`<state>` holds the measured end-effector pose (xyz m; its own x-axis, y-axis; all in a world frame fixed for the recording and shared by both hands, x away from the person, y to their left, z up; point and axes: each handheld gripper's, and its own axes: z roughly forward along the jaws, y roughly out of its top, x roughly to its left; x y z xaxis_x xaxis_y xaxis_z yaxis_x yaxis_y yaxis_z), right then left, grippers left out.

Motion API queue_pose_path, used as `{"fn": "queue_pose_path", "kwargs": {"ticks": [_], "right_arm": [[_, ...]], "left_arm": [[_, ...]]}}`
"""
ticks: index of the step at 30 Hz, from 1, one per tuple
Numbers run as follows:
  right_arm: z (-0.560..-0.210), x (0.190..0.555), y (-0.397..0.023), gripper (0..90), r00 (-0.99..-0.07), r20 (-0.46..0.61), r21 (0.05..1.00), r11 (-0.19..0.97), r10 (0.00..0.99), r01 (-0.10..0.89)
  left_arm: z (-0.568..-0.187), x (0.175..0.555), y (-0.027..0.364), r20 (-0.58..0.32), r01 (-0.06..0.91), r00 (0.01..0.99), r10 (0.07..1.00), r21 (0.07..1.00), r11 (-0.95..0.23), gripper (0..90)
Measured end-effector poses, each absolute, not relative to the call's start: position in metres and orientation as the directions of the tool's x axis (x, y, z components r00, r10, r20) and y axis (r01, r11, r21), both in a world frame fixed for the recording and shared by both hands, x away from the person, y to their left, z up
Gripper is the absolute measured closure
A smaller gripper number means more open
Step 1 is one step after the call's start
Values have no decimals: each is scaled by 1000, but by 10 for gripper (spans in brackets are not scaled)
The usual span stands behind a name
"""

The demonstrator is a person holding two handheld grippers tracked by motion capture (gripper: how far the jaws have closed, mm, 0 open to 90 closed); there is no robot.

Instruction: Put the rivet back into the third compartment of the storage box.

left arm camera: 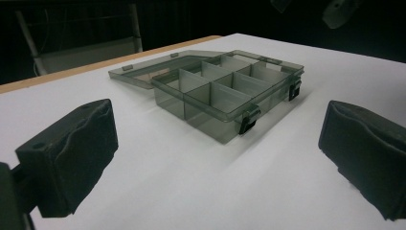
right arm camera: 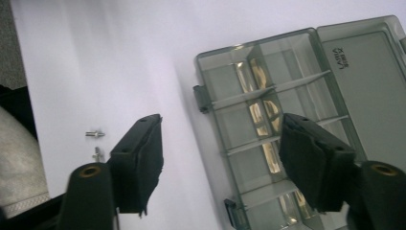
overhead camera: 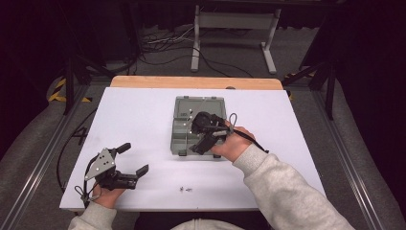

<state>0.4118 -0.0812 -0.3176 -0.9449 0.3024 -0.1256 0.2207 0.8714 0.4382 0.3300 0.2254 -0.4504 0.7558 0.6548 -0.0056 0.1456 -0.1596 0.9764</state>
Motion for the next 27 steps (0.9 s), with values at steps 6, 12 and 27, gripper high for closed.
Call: {"fn": "queue_pose_path", "kwargs": {"ticks": [6, 12, 27], "right_arm": [[-319, 397, -76, 154, -953, -120, 440, 876, 278, 200], [-327, 384, -70, 76, -962, -119, 431, 886, 245, 172], [-373, 361, -54, 33, -979, -102, 350, 928, 176, 131]], "left_arm": [[-450, 330, 225, -9, 148, 756, 655, 977, -157, 3], [-450, 330, 225, -10, 148, 756, 655, 977, -156, 3], [-450, 330, 226, -3, 144, 757, 653, 976, -162, 3]]}}
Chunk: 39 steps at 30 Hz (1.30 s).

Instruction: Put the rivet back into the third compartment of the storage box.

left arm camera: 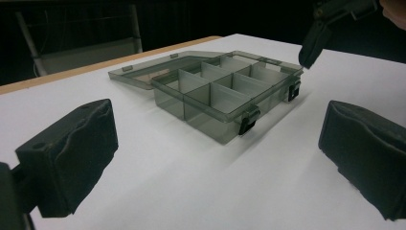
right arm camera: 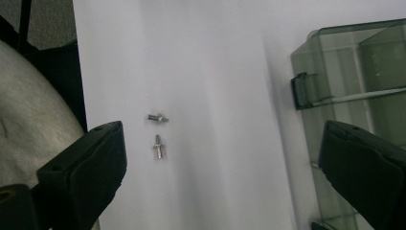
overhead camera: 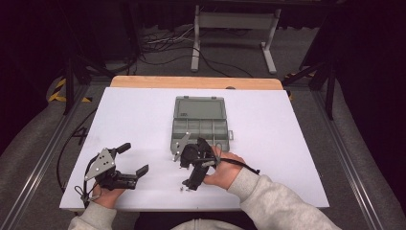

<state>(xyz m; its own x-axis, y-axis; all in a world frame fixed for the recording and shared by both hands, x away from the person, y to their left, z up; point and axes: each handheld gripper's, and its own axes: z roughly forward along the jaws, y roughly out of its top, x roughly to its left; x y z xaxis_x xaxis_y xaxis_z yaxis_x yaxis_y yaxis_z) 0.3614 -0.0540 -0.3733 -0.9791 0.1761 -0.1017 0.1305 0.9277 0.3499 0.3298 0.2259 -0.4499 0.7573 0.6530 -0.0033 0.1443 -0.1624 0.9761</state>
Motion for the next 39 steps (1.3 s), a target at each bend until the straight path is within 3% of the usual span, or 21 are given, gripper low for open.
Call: {"fn": "queue_pose_path", "kwargs": {"ticks": [20, 30, 36, 37, 39], "right_arm": [[-416, 346, -44, 83, -989, -52, 284, 951, 141, 120], [-425, 341, -42, 282, -993, -21, 260, 960, 113, 104], [-425, 341, -42, 476, -995, -5, 251, 963, 103, 98], [-425, 341, -42, 476, -995, -5, 251, 963, 103, 98], [-425, 340, -43, 569, -994, 0, 245, 964, 107, 103]], "left_arm": [[-450, 330, 226, -4, 143, 755, 655, 977, -158, 2], [-450, 330, 226, -4, 144, 756, 655, 977, -159, 2], [-450, 330, 226, -6, 144, 755, 656, 977, -157, 2], [-450, 330, 226, -6, 144, 755, 656, 977, -157, 2], [-450, 330, 226, -6, 144, 755, 655, 977, -158, 2]]}}
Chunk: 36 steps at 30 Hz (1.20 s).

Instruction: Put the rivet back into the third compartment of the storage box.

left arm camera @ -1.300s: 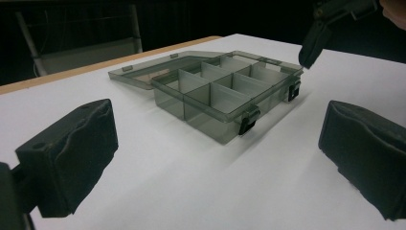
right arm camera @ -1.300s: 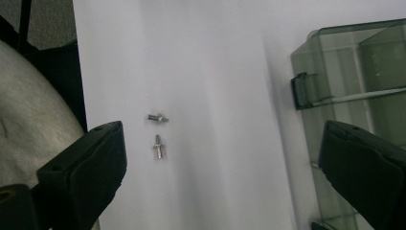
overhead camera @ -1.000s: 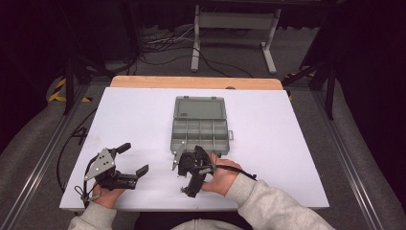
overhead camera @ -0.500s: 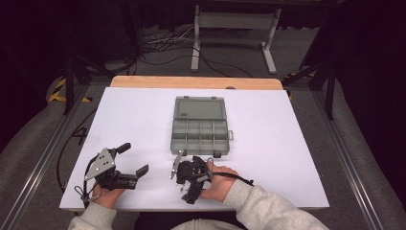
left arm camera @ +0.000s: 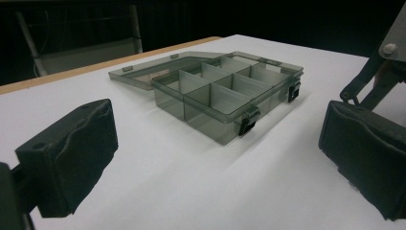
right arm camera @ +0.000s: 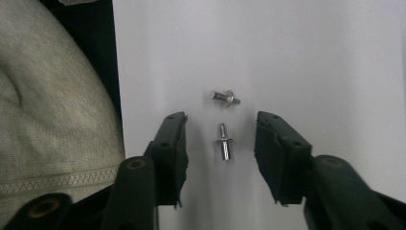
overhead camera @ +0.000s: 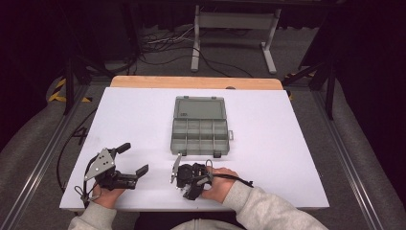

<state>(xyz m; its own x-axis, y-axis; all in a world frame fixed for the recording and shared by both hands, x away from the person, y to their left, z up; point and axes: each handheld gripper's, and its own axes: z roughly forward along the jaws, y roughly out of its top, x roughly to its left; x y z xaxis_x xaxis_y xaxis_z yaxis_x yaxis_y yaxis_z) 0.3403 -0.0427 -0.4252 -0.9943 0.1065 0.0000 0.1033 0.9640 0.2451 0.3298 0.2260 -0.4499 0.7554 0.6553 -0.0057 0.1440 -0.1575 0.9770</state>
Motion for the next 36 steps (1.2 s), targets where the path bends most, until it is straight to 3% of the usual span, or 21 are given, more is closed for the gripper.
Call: {"fn": "queue_pose_path", "kwargs": {"ticks": [8, 19, 36], "right_arm": [[-425, 340, -43, 813, -995, 0, 237, 967, 95, 92], [-419, 342, -44, 821, -995, 4, 246, 964, 100, 98], [-368, 355, -50, 821, -990, -63, 302, 948, 129, 105]], "left_arm": [[-450, 330, 226, -7, 145, 756, 655, 977, -157, 2], [-450, 330, 226, -3, 140, 753, 658, 978, -156, 2], [-450, 330, 226, -5, 141, 752, 659, 978, -154, 3]]}}
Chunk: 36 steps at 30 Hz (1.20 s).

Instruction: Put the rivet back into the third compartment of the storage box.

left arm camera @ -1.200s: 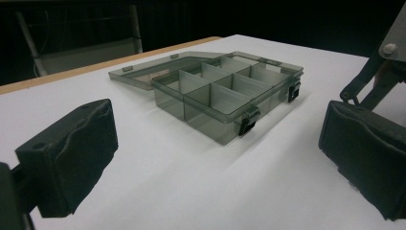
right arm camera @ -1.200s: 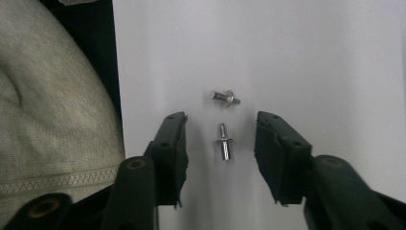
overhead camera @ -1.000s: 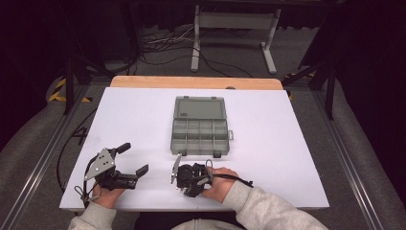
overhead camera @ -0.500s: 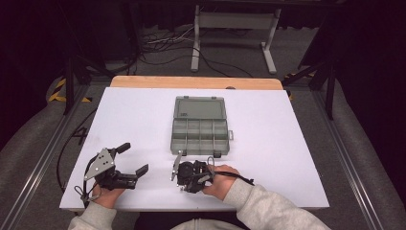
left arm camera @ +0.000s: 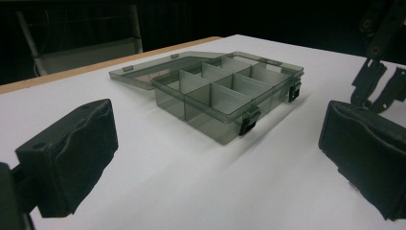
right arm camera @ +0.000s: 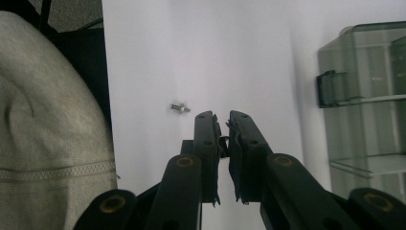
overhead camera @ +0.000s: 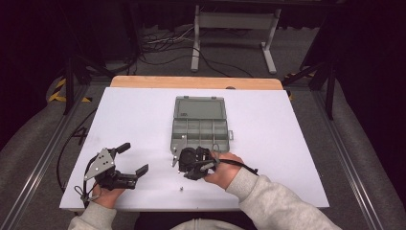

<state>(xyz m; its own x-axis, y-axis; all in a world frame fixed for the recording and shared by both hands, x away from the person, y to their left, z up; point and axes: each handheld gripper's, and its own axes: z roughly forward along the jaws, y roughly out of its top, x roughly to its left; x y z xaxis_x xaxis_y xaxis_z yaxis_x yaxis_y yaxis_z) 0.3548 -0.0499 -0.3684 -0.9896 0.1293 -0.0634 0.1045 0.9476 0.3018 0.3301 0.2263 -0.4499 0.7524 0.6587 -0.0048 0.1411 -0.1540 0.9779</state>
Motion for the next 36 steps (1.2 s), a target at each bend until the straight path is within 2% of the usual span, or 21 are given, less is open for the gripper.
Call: {"fn": "queue_pose_path", "kwargs": {"ticks": [18, 36], "right_arm": [[-330, 375, -56, 821, -981, -121, 332, 937, 153, 106], [-308, 415, -70, 821, -957, -147, 370, 911, 251, 182]], "left_arm": [[-450, 330, 227, -8, 142, 754, 657, 978, -150, 3], [-450, 330, 227, -8, 140, 753, 658, 979, -148, 3]]}}
